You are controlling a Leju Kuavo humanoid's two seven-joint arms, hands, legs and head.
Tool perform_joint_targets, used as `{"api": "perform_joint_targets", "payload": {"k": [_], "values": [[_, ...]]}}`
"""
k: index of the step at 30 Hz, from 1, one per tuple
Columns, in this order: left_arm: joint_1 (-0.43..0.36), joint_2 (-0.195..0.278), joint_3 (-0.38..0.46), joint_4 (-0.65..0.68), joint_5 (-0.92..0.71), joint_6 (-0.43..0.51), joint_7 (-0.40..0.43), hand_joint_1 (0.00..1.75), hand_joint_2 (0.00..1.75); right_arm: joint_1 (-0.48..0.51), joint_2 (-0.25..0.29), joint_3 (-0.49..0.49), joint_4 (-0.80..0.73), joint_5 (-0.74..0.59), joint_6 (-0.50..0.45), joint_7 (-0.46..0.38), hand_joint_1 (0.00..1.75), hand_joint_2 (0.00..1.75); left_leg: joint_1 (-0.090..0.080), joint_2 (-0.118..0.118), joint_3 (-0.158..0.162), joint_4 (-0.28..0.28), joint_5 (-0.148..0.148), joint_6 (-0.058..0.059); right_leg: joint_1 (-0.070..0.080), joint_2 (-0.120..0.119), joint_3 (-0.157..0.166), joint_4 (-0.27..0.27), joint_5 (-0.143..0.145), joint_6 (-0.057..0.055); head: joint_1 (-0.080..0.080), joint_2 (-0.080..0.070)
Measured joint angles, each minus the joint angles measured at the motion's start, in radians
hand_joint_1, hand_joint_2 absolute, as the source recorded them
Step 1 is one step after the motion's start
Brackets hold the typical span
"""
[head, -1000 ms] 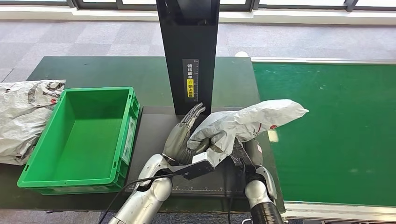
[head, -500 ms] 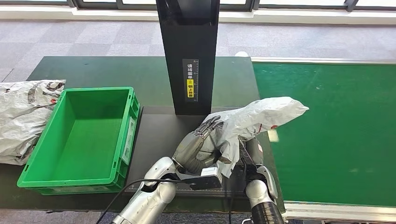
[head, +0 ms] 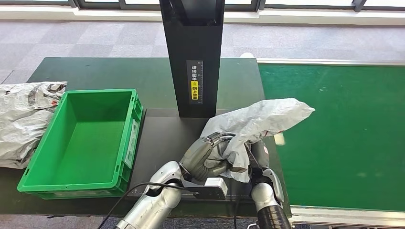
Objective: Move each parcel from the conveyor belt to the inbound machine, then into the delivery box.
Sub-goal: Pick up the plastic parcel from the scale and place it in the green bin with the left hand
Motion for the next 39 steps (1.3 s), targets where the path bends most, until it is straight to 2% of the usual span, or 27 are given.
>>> {"api": "perform_joint_targets", "payload": {"k": [9,10,13,14,18,27,30,36,39], "values": [[0.000,0.000,0.000,-0.017,0.004,-0.005,-0.002,0.87,1.75,0.003,0.000,0.000,0.000,0.000,0.001,-0.005,0.00,0.00,0.000,0.000,0.000,0.000,0.000,0.000,0.000,0.000,0.000,0.000,0.000,0.000,0.000,0.000],[0.000,0.000,0.000,-0.018,0.005,-0.005,-0.002,0.94,1.75,0.004,0.000,0.000,0.000,0.000,0.001,-0.005,0.00,0.00,0.000,0.000,0.000,0.000,0.000,0.000,0.000,0.000,0.000,0.000,0.000,0.000,0.000,0.000],[-0.001,0.000,0.000,-0.020,0.010,-0.005,-0.002,1.59,1.75,0.006,0.000,0.000,0.000,0.000,0.001,-0.006,0.00,0.00,0.000,0.000,0.000,0.000,0.000,0.000,0.000,0.000,0.000,0.000,0.000,0.000,0.000,0.000],[-0.001,0.000,0.000,-0.022,0.014,-0.006,-0.005,1.75,1.75,0.007,0.000,0.000,0.000,0.000,0.001,-0.006,0.00,0.00,0.000,0.000,0.000,0.000,0.000,0.000,0.000,0.000,0.000,0.000,0.000,0.000,0.000,0.000],[-0.002,0.000,0.000,-0.031,0.036,-0.026,-0.031,1.75,1.75,0.001,0.000,-0.001,0.000,0.000,0.001,-0.004,0.00,0.00,0.000,0.000,0.000,0.000,0.000,0.000,0.000,0.000,0.000,0.000,0.000,0.000,0.000,0.000],[0.000,-0.001,0.000,-0.057,0.038,-0.019,-0.024,1.75,1.75,-0.023,0.000,-0.001,0.001,0.002,0.000,-0.005,0.00,0.00,0.000,0.000,0.000,0.000,0.000,0.000,0.000,0.000,0.000,0.000,0.000,0.000,0.000,0.000],[0.001,-0.001,0.004,-0.068,0.040,0.074,0.005,1.75,1.75,-0.019,0.000,-0.001,0.001,-0.001,-0.007,-0.009,0.00,0.00,0.000,0.000,0.000,0.000,0.000,0.000,0.000,0.000,0.000,0.000,0.000,0.000,0.000,0.000],[0.013,0.000,0.054,-0.136,0.017,0.416,0.128,1.75,1.75,0.022,0.000,-0.002,-0.033,-0.003,-0.013,-0.037,0.00,0.00,0.000,0.000,0.000,0.000,0.000,0.000,0.000,0.000,0.000,0.000,0.000,0.000,0.000,0.000],[0.026,0.002,0.098,-0.183,0.019,0.496,0.135,1.75,1.75,0.035,0.000,-0.002,-0.070,-0.009,-0.009,-0.063,0.00,0.00,0.000,0.000,0.000,0.000,0.000,0.000,0.000,0.000,0.000,0.000,0.000,0.000,0.000,0.000]]}}
